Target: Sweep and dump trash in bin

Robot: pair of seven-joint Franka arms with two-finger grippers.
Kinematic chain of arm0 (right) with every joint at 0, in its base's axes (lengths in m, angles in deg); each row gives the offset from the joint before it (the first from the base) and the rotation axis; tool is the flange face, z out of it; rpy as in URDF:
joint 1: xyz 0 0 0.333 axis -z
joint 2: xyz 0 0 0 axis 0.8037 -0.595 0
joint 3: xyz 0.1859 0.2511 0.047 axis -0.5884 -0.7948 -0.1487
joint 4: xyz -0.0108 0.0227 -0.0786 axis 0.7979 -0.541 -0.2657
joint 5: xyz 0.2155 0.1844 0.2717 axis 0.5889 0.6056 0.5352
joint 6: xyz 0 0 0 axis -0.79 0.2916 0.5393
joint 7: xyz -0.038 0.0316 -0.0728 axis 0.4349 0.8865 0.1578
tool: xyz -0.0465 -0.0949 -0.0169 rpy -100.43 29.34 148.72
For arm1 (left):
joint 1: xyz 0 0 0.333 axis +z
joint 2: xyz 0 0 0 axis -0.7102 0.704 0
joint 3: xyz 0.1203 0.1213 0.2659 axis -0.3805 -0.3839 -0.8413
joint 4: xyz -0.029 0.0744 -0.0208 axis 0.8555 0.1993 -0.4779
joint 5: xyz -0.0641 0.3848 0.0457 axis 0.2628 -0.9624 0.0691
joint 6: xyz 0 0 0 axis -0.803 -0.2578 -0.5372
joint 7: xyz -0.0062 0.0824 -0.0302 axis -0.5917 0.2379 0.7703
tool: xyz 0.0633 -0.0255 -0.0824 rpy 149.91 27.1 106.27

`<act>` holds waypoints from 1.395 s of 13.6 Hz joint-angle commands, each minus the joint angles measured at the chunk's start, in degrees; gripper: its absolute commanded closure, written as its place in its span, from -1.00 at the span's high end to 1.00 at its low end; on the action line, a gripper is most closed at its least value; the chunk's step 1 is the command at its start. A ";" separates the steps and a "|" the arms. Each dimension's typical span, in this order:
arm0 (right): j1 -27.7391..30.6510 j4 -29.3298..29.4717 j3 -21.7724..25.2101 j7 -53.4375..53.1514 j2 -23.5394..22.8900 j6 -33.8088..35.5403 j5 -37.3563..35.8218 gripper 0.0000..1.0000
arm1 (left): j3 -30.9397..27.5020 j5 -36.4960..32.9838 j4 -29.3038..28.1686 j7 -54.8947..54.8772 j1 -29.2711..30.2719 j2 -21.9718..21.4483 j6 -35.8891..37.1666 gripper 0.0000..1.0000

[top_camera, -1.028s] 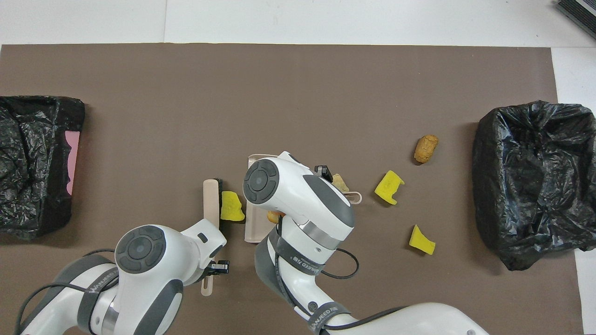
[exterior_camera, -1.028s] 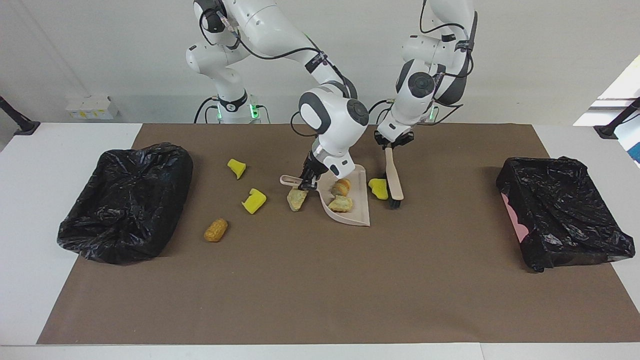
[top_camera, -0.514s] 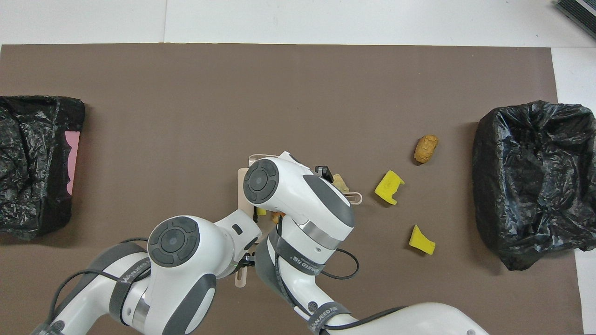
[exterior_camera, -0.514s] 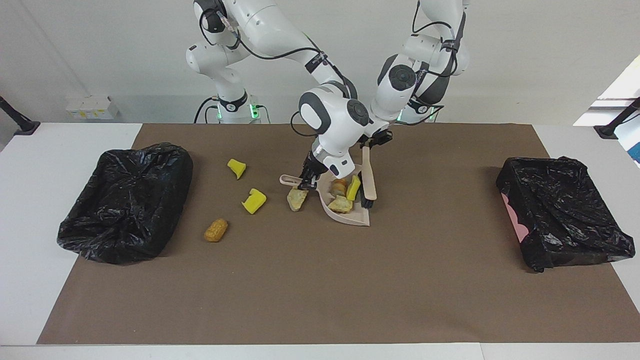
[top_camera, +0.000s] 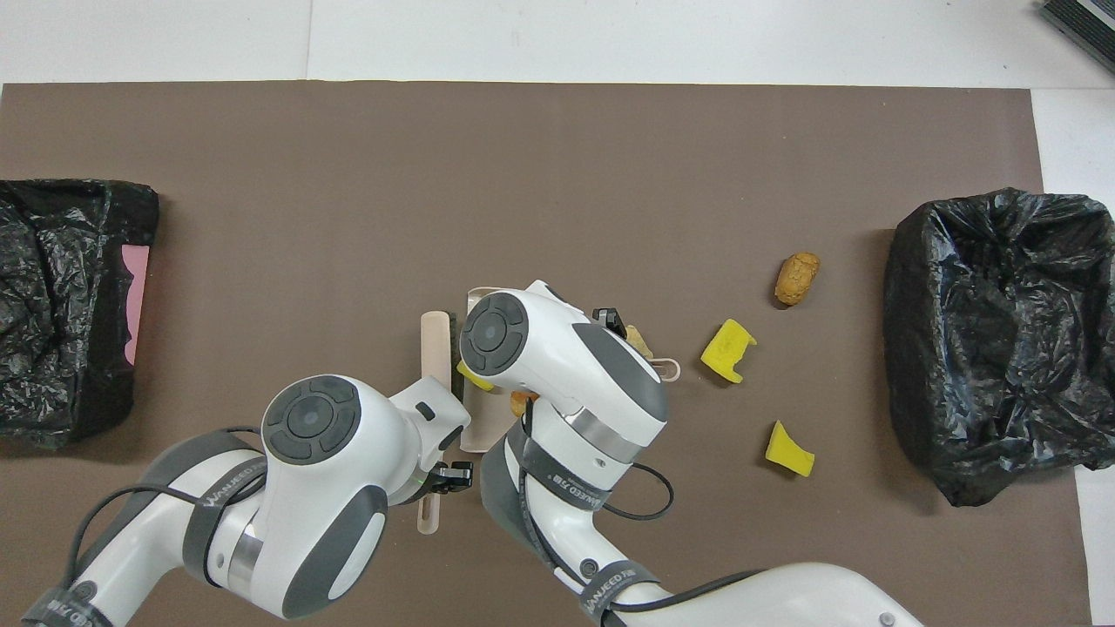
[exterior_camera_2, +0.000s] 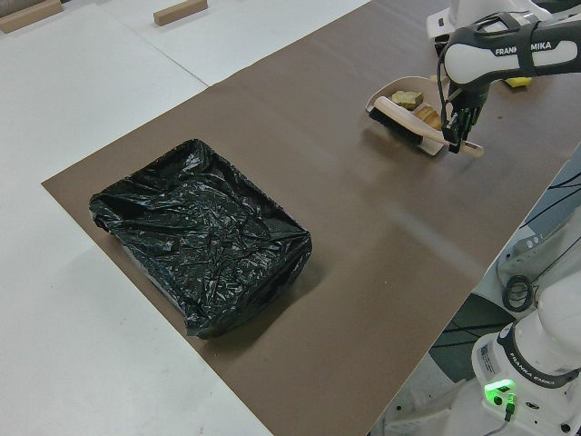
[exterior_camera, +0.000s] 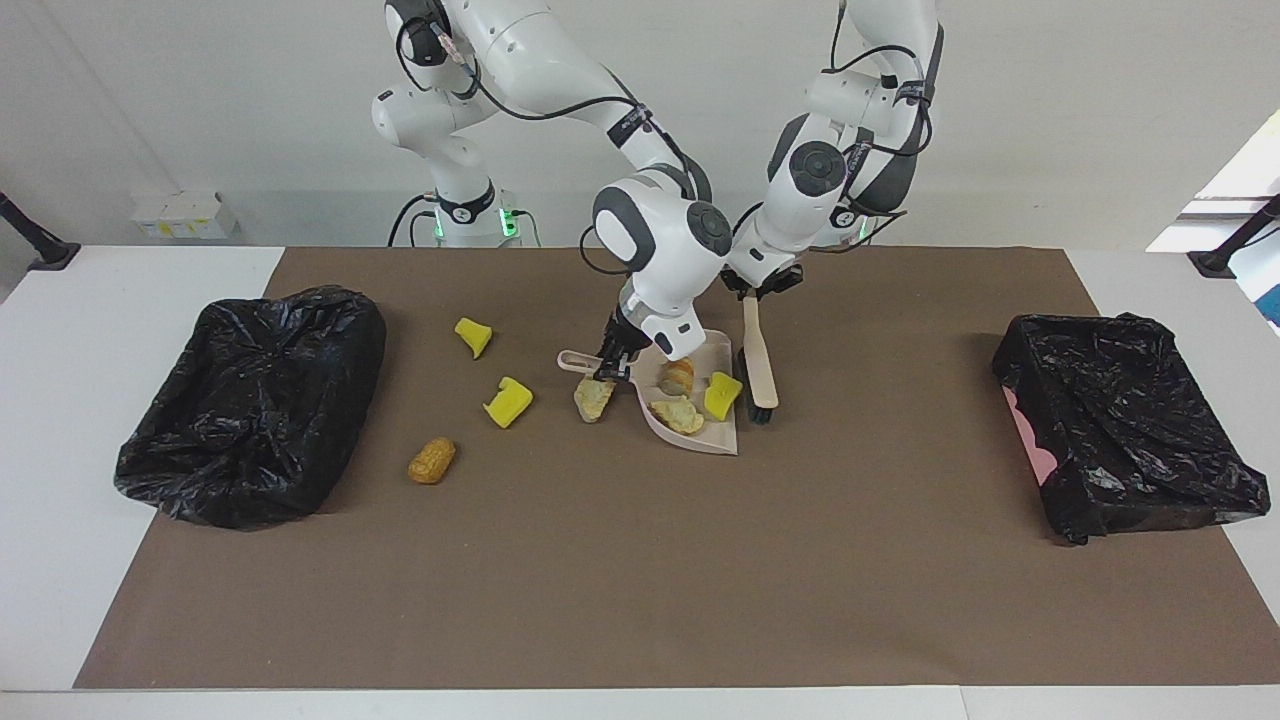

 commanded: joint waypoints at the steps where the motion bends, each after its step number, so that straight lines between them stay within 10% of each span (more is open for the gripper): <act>1: 0.97 -0.23 -0.60 -1.18 0.05 -1.49 1.48 -1.00 | 0.18 -5.36 0.37 2.96 0.85 -0.96 2.25 -1.00; 11: 6.50 3.99 -0.69 2.42 2.85 -0.26 1.57 -1.00 | 0.80 -9.34 -3.14 13.06 -0.55 -4.21 2.69 -1.00; 19: 18.53 4.07 -0.43 18.05 8.92 1.59 3.68 -1.00 | 0.89 -1.35 -5.87 20.91 -14.78 -6.76 2.08 -1.00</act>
